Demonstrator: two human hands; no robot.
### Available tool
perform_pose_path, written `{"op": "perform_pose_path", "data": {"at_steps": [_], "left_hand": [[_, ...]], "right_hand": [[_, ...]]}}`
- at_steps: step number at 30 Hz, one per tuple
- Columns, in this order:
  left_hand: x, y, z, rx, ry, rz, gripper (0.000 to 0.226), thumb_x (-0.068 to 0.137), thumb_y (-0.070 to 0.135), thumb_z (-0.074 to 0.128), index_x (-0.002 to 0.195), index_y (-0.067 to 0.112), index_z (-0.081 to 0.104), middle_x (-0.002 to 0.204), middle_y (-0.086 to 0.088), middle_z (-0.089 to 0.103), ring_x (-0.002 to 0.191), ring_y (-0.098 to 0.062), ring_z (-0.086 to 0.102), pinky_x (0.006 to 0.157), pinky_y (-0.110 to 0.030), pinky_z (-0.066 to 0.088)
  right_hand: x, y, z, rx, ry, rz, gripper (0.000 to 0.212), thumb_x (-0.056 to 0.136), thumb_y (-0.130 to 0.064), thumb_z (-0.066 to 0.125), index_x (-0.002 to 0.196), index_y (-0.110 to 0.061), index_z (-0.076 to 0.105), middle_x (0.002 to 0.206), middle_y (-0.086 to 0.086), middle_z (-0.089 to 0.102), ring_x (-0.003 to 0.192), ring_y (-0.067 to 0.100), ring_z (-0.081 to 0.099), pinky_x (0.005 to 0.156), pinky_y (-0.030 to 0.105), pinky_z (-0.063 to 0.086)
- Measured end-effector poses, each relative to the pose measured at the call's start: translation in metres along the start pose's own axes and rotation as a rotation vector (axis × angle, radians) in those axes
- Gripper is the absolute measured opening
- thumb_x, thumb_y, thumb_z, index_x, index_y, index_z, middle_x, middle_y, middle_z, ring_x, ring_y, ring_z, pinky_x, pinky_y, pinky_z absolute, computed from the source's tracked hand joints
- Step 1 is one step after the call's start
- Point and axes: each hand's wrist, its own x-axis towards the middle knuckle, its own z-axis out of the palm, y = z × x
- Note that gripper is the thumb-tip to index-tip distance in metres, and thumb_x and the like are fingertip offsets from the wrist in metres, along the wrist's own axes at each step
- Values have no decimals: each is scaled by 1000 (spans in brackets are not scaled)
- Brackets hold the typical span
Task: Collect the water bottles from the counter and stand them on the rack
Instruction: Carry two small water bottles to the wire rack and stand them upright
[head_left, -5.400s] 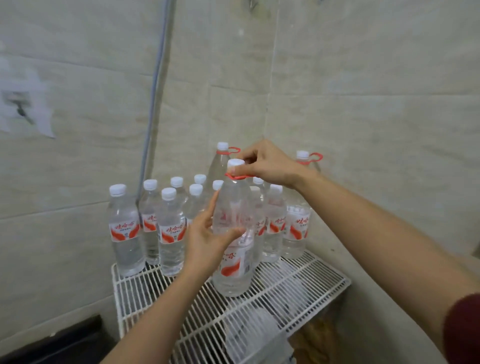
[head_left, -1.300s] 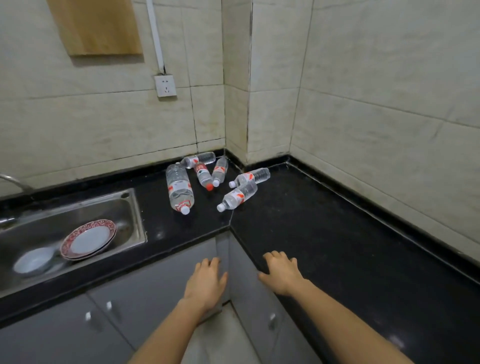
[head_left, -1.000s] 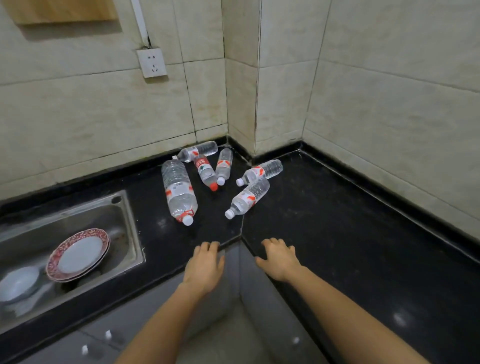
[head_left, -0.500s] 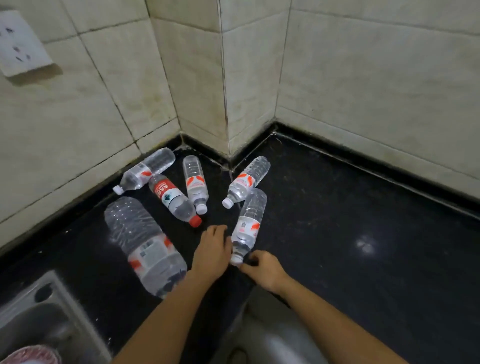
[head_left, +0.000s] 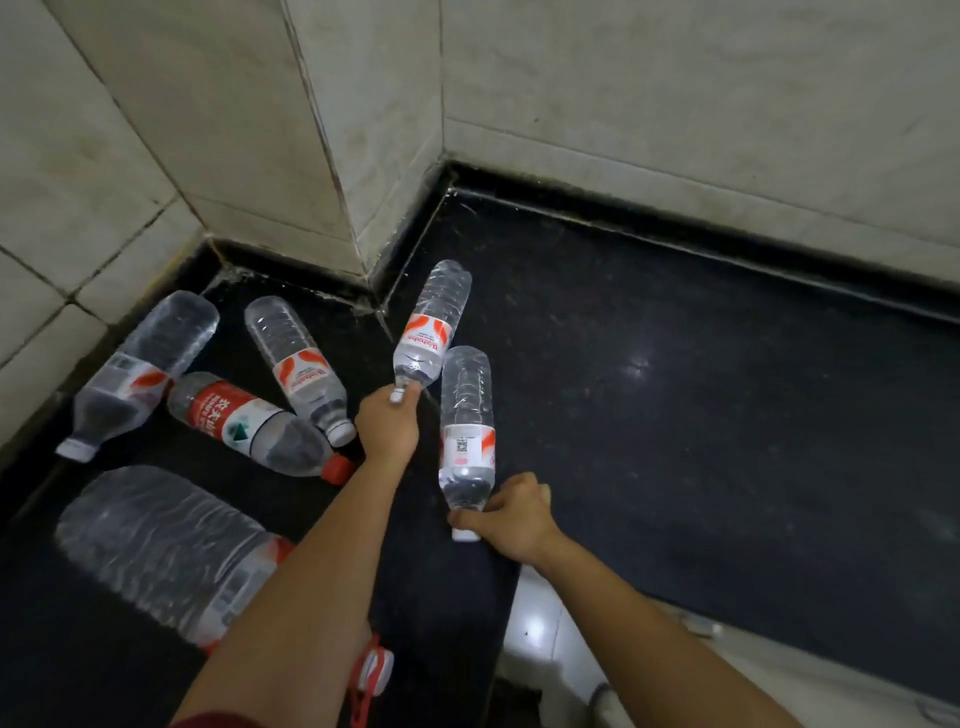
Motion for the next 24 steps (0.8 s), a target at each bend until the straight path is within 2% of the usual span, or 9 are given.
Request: {"op": "perform_pose_path", "data": {"at_steps": [2, 5, 7, 9, 11, 14, 17, 21, 24], "left_hand": [[-3, -2, 1, -246, -41, -142, 18, 89, 24, 63, 77, 10, 65, 75, -4, 64, 81, -23, 63, 82, -39, 53], [-6, -1, 1, -315, -68, -205, 30, 87, 23, 67, 101, -3, 66, 84, -8, 66, 85, -22, 66, 88, -38, 54], [-9, -4, 2, -286, -60, -186, 29, 86, 25, 68, 97, -1, 68, 80, -6, 67, 84, -22, 67, 87, -40, 54], [-19, -1, 0, -231, -27, -145, 19, 86, 25, 68, 81, 6, 70, 73, -3, 66, 82, -24, 67, 83, -41, 55], [-30, 7, -9, -108, 38, -43, 22, 85, 25, 68, 66, 15, 63, 70, -3, 64, 79, -27, 65, 78, -41, 52], [-42, 21, -28, 26, 158, 192, 16, 82, 21, 69, 83, 5, 68, 80, -12, 67, 77, -26, 60, 71, -34, 45], [-53, 39, -40, 156, 152, 441, 16, 85, 17, 64, 97, 10, 70, 90, -10, 70, 87, -28, 63, 74, -32, 47], [-89, 64, -32, 313, 81, 731, 35, 83, 19, 68, 118, 21, 67, 115, -2, 69, 105, -23, 63, 85, -31, 46], [-122, 76, -15, 293, 2, 785, 40, 79, 20, 73, 119, 20, 66, 119, -1, 67, 109, -19, 63, 91, -30, 47]], "right_hand": [[-2, -2, -2, -15, -35, 13, 41, 59, -60, 71, 58, -22, 56, 116, 9, 58, 120, 18, 37, 82, 13, 24], [-2, 1, -4, -35, -83, 8, 28, 77, -48, 69, 80, -20, 67, 122, 5, 49, 124, 18, 30, 96, 21, 25], [-3, 4, -5, 6, -116, 5, 33, 76, -48, 68, 92, -19, 71, 121, 6, 54, 124, 21, 38, 106, 28, 33], [-9, 7, -13, 50, -137, 48, 28, 75, -46, 68, 86, -20, 72, 113, 8, 63, 114, 20, 53, 104, 32, 44], [-16, 12, -31, 104, -166, 70, 21, 82, -38, 66, 84, -18, 69, 96, 3, 68, 91, 13, 63, 86, 24, 53], [-27, 22, -68, 180, -21, 45, 15, 90, -27, 64, 84, -13, 59, 76, 0, 62, 67, 9, 56, 67, 23, 49], [-36, 25, -108, 140, 200, -87, 23, 84, -27, 72, 85, -7, 61, 74, 6, 63, 64, 15, 57, 68, 39, 53], [-62, 9, -150, 27, 385, -284, 22, 79, -27, 77, 89, -10, 67, 78, -1, 65, 68, 11, 57, 64, 32, 49], [-84, 1, -172, -3, 451, -420, 20, 79, -26, 76, 90, -12, 68, 81, -1, 67, 73, 13, 61, 64, 29, 50]]}}
